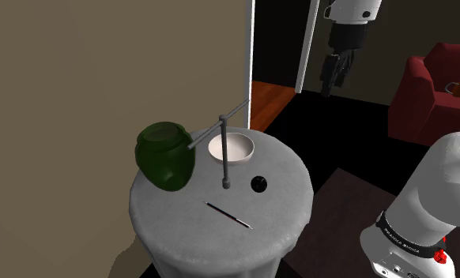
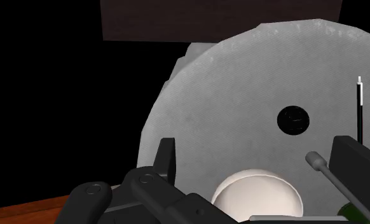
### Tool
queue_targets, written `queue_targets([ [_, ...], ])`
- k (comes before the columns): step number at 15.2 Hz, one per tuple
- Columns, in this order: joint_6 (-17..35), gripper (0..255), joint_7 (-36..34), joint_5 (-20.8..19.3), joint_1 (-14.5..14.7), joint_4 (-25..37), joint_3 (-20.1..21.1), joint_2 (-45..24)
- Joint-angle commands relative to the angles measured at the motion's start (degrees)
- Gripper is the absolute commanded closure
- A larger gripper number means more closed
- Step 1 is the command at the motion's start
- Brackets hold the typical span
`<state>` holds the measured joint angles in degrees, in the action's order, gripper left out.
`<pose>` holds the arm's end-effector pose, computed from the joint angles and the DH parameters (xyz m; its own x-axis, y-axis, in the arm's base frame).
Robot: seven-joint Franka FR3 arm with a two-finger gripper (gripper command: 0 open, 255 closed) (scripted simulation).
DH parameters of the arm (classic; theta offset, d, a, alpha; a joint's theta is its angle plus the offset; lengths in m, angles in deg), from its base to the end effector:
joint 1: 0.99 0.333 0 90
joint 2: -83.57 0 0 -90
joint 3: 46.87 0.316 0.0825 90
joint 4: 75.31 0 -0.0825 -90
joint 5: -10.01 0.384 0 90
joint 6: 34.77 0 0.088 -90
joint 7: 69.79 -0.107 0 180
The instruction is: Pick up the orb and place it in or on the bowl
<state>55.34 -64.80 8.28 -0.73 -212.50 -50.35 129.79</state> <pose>0.3001 -0.0253 0.5783 0.9986 0.0503 -0.0147 0.0501 -0.9986 -0.0150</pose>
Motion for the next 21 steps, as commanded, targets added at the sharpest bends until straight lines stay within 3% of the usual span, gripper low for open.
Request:
queue_targets([
  [1,0.0,0,0.0,0.0,0.0,0.0,0.0,0.0],
  [11,15.7,0,-4.5,3.8,3.6,-8.1,5.4,-11.1],
  [21,31.8,0,-8.7,6.5,7.1,-9.3,10.8,-29.3],
])
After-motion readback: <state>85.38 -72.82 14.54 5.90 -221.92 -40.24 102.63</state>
